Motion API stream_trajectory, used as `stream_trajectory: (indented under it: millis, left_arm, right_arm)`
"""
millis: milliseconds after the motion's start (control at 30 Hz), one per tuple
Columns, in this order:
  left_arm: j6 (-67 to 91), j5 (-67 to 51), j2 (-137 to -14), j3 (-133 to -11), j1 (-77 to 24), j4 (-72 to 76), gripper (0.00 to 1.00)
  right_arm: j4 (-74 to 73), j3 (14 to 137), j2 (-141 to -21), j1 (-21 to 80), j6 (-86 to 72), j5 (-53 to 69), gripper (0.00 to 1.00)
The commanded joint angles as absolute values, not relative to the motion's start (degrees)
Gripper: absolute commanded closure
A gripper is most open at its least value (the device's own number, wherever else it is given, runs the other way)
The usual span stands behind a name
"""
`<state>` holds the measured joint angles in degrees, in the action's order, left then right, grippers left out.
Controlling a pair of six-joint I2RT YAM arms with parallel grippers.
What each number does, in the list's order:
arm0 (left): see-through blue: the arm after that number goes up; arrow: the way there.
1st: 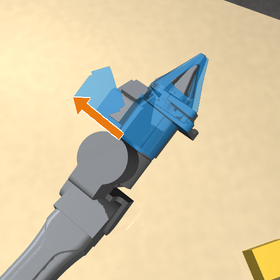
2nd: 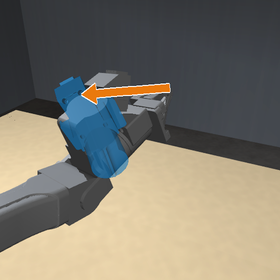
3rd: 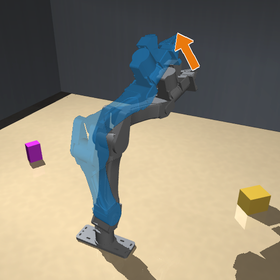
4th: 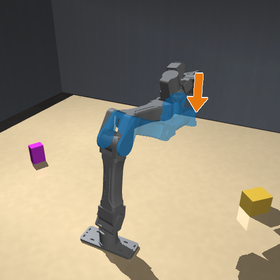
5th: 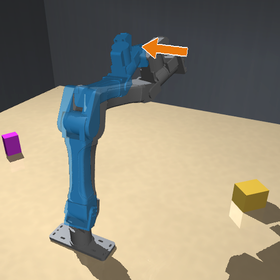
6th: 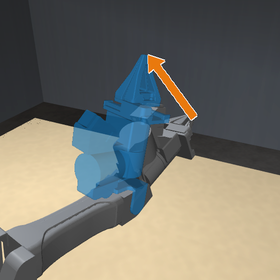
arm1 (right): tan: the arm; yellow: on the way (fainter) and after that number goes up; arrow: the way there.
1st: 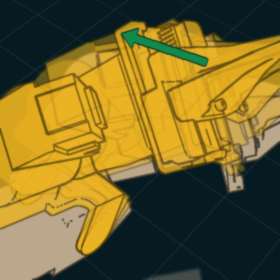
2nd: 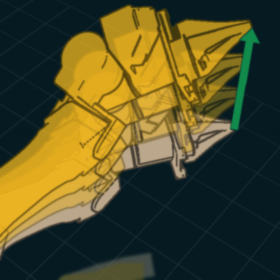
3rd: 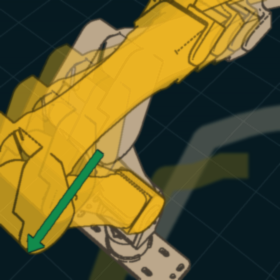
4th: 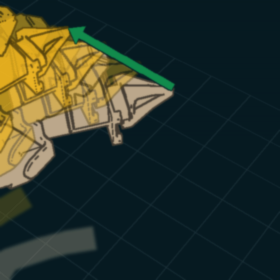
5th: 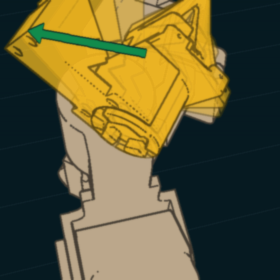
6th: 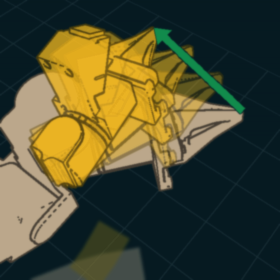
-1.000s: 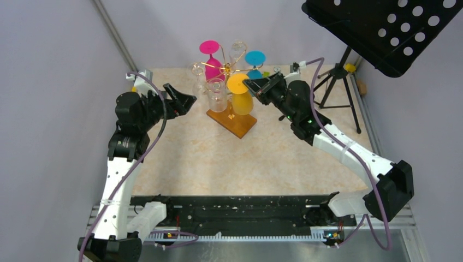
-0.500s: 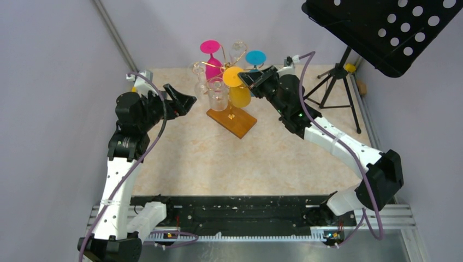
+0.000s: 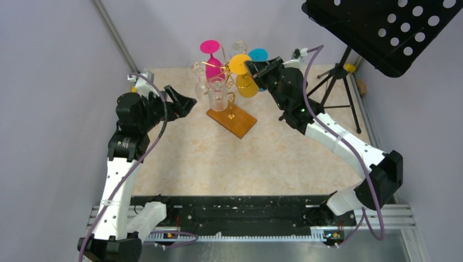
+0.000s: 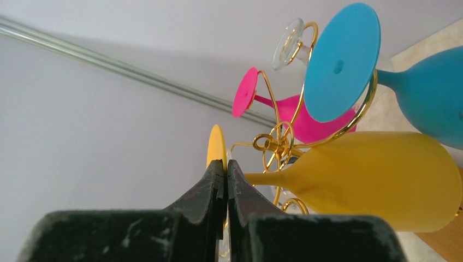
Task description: Take the wine glass off the wine glass rack
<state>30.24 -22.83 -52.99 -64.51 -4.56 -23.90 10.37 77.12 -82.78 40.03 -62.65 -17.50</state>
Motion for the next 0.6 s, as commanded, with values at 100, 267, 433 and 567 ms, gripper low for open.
stream_trajectory:
  millis: [100, 267, 433, 567]
  left_arm:
    - [27.8, -21.8, -52.0, -66.8, -4.7, -24.0, 0.10]
    - [25.2, -20.0, -51.9, -68.3, -4.7, -26.4, 0.09]
    - [24.2, -18.8, -51.6, -69.4, -4.7, -27.9, 0.09]
    - [24.2, -19.5, -51.9, -70.2, -4.7, -28.7, 0.06]
  right_arm:
    - [7.4, 82.0, -82.7, 40.8, -60.0, -23.1, 1.00]
    - [5.1, 81.8, -81.9, 39.9, -59.8, -23.5, 1.00]
    - [3.7, 79.7, -79.5, 38.1, -61.4, -21.9, 1.00]
    - [3.1, 76.7, -76.3, 37.2, -63.2, -20.4, 1.00]
